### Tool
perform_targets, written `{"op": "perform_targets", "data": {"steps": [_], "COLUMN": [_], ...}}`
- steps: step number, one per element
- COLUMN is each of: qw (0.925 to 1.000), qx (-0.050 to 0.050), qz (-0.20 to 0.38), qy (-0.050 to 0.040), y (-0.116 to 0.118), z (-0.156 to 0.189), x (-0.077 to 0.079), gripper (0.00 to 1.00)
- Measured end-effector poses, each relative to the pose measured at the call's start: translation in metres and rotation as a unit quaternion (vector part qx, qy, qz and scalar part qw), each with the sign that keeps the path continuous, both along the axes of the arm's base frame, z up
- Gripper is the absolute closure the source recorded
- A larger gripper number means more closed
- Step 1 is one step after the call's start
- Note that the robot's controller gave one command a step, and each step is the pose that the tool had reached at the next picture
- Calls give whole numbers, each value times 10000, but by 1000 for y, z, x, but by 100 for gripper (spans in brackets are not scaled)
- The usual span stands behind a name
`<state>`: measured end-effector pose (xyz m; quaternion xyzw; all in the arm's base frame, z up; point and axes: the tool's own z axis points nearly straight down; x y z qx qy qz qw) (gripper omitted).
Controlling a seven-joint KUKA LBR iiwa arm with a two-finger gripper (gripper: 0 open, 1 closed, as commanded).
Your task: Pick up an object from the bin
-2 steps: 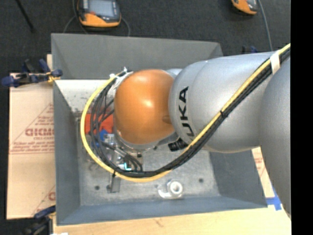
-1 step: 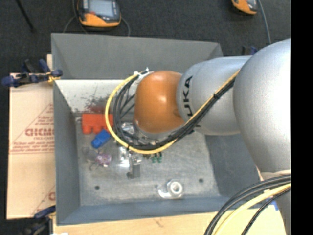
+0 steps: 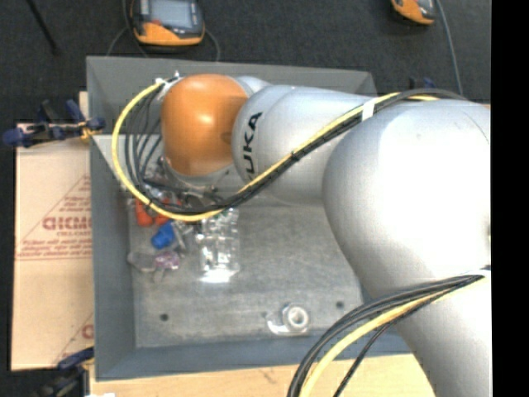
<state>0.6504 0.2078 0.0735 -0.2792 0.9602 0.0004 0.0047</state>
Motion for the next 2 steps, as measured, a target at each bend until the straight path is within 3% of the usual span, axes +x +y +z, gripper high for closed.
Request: {"op": "perform_targets", "data": {"steps": [1,2], "qw": [10000,9997], "qx": [13,15], "qz": [-20,-233], "qy": [40,-23], "y": [2,3], "z": [2,146], "x": [-1,-2], "gripper": [100,100]}}
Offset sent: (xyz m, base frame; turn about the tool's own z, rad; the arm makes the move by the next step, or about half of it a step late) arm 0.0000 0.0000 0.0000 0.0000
